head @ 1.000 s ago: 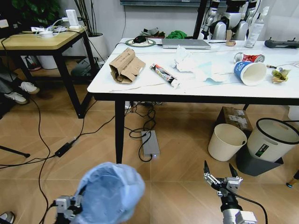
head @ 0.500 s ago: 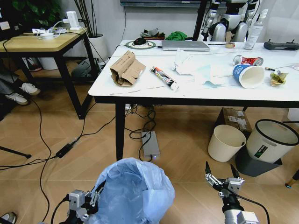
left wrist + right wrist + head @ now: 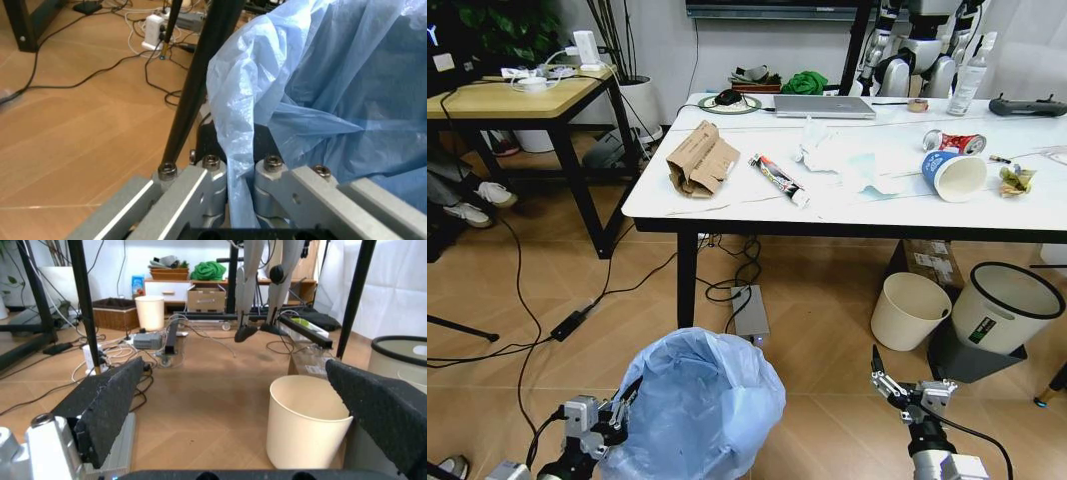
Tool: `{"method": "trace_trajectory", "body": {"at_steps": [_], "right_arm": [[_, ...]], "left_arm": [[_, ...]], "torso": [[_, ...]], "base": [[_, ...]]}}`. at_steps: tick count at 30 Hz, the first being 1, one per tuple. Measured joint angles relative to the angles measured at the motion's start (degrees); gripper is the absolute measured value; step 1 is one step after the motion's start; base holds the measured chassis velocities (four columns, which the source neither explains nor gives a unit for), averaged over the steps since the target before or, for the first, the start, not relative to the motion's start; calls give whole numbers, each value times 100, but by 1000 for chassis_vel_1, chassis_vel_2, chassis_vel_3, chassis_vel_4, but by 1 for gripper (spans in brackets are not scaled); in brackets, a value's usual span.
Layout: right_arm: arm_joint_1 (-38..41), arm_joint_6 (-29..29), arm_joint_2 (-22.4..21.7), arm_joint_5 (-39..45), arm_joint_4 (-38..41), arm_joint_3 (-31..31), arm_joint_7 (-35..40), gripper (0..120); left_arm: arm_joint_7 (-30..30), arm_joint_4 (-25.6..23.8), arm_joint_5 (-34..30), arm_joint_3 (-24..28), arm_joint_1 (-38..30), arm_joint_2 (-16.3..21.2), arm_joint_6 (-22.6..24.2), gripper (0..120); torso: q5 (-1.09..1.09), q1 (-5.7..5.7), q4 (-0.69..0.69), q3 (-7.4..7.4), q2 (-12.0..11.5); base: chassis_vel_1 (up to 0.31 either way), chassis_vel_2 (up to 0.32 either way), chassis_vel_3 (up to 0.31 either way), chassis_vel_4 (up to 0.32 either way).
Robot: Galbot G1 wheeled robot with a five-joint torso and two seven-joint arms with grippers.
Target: Pick up the trash bin and place the trash from the table into it.
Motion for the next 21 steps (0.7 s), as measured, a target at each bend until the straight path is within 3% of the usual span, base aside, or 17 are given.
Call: {"method": "trace_trajectory", "body": {"at_steps": [12, 21], "right_arm": [[25, 1, 0, 94, 94, -15, 0, 100], [-143, -135, -47, 20, 228, 105, 6, 100]], "left_arm": [[-53, -78, 76, -24, -36, -180, 64, 0], [-53, 198, 187, 117, -241, -188, -3, 0]], "torso": [[1, 97, 0, 167, 264], [1, 173, 0, 319, 493]], "base": [[0, 0, 0, 0], [0, 0, 0, 0]]}}
